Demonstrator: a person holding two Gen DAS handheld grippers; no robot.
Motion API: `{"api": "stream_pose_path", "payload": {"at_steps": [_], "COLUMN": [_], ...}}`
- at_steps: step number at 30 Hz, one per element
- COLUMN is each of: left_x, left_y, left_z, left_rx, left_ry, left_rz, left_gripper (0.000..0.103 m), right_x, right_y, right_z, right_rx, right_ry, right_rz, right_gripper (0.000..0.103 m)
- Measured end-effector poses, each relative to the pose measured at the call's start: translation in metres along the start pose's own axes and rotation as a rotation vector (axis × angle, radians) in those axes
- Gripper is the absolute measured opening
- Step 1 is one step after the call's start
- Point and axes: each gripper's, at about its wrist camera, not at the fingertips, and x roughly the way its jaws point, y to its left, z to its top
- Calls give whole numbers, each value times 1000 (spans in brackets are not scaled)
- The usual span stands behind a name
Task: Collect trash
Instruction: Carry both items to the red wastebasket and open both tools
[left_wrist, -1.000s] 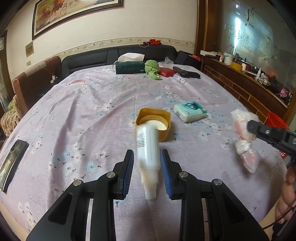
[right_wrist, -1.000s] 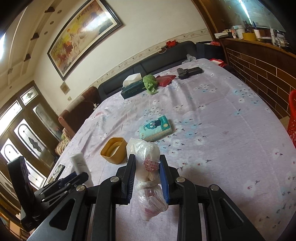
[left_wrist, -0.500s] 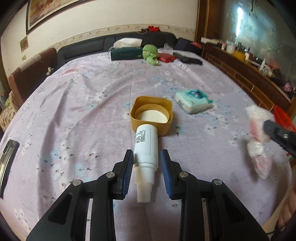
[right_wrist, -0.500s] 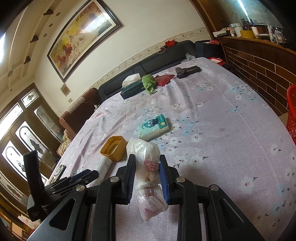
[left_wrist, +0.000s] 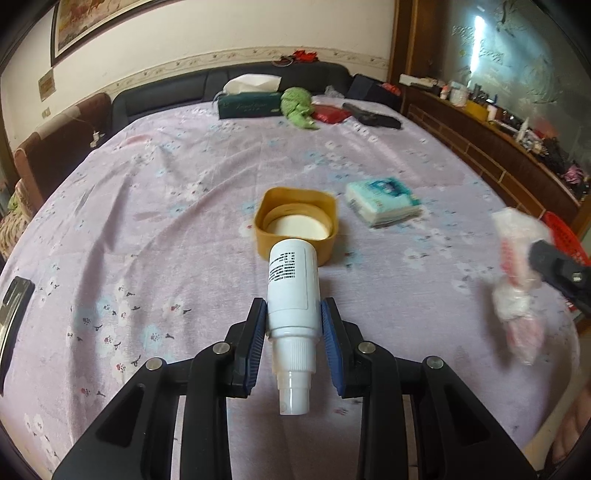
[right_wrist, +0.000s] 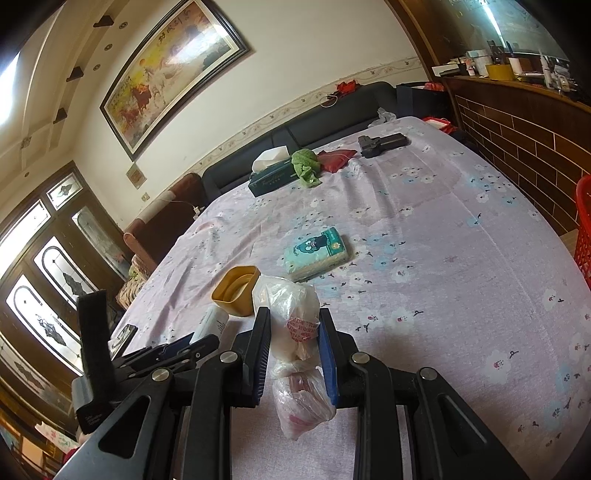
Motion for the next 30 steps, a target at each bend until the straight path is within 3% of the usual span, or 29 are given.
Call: {"api": "stream_pose_path", "payload": {"at_steps": [10,16,24,30], "left_x": [-24,-30,-41,-49], "left_y": [-23,-57,-140,-224], "left_z": [8,19,37,52], "left_rx": [33,89,210,311], "left_ry": [-46,-51,-72,-85], "left_rz": [-56,-125,-265,-397], "left_gripper": [29,29,29,29], "right_x": [-5,-17,-74,-147], "right_y": [-1,-15,-65,-128], "right_z": [1,4,17,33], "right_rx": [8,38,134,239], "right_ry": [-7,-37,-161,-304], "right_rz": [5,-3,-69,-198], "right_gripper": [27,27,27,27]}}
